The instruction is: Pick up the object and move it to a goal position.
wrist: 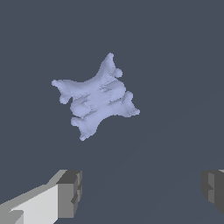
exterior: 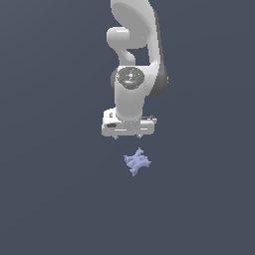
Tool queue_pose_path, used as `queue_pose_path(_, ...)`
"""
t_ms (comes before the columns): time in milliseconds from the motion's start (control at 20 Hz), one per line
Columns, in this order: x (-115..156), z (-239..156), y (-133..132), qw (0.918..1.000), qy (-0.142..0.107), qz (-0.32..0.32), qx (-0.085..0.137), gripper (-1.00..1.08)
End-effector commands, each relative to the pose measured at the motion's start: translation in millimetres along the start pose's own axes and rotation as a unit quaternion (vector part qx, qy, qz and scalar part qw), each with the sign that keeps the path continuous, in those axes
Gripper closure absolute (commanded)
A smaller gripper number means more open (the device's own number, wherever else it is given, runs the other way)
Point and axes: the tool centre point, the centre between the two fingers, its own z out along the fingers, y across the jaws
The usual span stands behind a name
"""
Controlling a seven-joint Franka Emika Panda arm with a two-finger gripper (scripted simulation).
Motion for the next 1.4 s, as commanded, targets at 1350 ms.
queue_pose_path(1350, 19, 19, -1, 0.9953, -0.018, -0.081, 0.050, -0.60)
